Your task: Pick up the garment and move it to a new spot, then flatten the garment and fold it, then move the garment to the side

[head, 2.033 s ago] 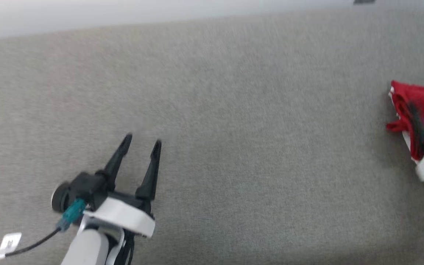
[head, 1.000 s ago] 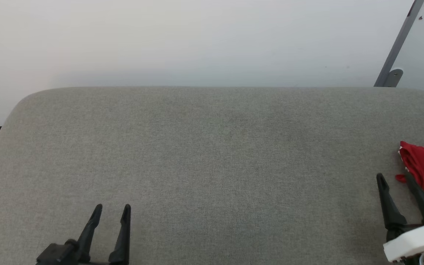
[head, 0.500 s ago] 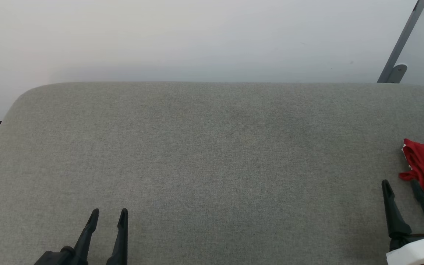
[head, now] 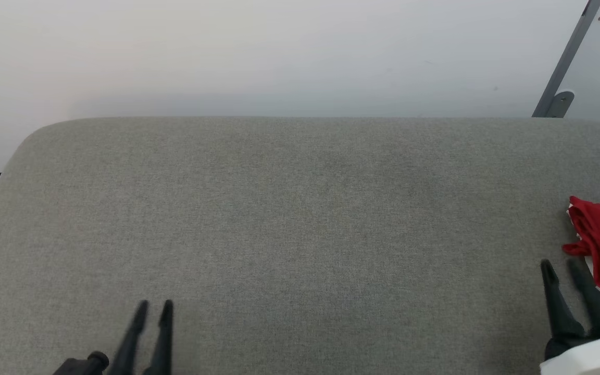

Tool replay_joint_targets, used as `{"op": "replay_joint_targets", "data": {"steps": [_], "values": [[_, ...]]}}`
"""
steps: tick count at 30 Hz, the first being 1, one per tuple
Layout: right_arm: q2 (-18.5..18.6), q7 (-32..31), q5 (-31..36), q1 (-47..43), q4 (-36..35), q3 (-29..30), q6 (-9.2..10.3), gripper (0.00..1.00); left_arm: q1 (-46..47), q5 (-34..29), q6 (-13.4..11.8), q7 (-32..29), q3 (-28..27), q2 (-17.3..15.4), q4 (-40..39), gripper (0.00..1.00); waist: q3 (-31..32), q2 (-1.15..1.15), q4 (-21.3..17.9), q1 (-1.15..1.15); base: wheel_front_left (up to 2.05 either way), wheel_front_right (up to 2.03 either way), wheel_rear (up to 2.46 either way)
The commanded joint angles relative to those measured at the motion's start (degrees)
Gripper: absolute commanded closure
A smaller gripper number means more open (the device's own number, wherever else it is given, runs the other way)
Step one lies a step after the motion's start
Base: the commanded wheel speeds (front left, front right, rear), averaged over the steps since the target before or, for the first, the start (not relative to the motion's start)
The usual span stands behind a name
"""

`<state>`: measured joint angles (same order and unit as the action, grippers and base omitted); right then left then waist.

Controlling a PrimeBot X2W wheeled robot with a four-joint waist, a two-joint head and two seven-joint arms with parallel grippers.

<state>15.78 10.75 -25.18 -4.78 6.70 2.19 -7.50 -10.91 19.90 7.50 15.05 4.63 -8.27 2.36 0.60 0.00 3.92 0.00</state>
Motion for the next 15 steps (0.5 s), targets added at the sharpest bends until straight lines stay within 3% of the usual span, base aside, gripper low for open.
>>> {"op": "replay_joint_targets", "data": {"steps": [1,15], "values": [[-0.09,-0.01,-0.06,-0.03,0.08,-0.04,0.0,1.0,-0.01,0.06,0.0,-0.02,0.02,0.04,0.09,1.0,0.0,0.0,0.0,0.0,0.0,0.0,0.0],[-2.65,-2.98,-11.63,1.68,1.85,0.59,0.0,1.0,2.82,13.41,-0.08,-3.02,-0.92,0.47,2.49,1.0,-0.08,0.0,-0.41,0.0,0.0,0.0,0.0]]}}
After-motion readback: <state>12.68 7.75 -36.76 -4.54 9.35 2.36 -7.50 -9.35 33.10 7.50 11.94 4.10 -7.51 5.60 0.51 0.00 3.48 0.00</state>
